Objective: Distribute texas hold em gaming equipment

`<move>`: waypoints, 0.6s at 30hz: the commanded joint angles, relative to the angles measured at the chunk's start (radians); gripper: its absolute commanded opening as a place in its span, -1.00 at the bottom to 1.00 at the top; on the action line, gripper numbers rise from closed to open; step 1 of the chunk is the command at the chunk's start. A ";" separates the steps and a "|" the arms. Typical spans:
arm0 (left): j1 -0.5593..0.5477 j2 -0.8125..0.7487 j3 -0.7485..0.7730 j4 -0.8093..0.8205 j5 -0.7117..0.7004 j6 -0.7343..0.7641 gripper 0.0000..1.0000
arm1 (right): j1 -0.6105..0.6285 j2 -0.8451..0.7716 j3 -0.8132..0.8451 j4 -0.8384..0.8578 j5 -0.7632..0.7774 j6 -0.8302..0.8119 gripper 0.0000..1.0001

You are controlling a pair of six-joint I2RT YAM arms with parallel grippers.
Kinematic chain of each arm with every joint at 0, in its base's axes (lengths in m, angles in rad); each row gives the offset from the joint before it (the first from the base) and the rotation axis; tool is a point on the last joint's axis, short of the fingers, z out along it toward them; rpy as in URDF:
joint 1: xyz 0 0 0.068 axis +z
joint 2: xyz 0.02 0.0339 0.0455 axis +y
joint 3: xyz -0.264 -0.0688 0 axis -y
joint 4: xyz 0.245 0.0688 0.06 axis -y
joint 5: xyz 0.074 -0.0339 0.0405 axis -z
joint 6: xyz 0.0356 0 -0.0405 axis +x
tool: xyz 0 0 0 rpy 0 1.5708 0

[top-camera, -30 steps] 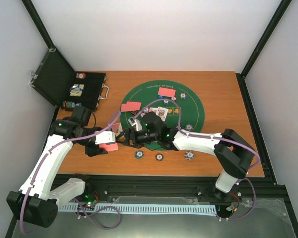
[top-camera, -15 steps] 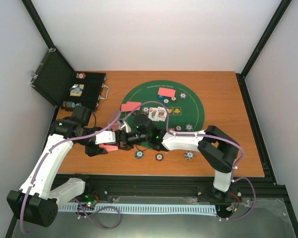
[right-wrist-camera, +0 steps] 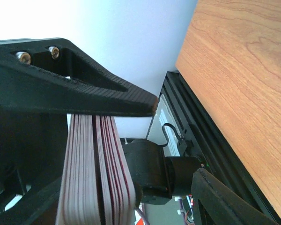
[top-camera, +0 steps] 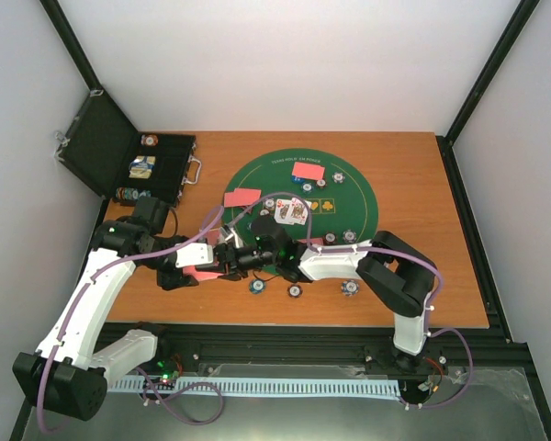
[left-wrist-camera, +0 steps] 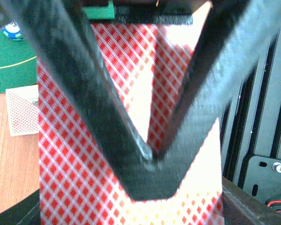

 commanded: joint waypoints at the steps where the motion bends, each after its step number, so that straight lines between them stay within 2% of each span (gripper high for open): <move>1: 0.004 -0.011 0.057 -0.019 0.040 -0.001 -0.45 | -0.034 -0.041 -0.067 -0.013 0.022 -0.010 0.18; 8: 0.004 -0.007 0.059 -0.016 0.047 -0.005 -0.46 | -0.049 -0.093 -0.099 -0.049 0.022 -0.034 0.15; 14: 0.004 -0.011 0.049 -0.010 0.039 -0.002 -0.45 | -0.053 -0.147 -0.113 -0.085 0.027 -0.053 0.02; 18: 0.004 -0.014 0.046 -0.007 0.038 -0.002 -0.45 | -0.055 -0.173 -0.115 -0.115 0.029 -0.058 -0.37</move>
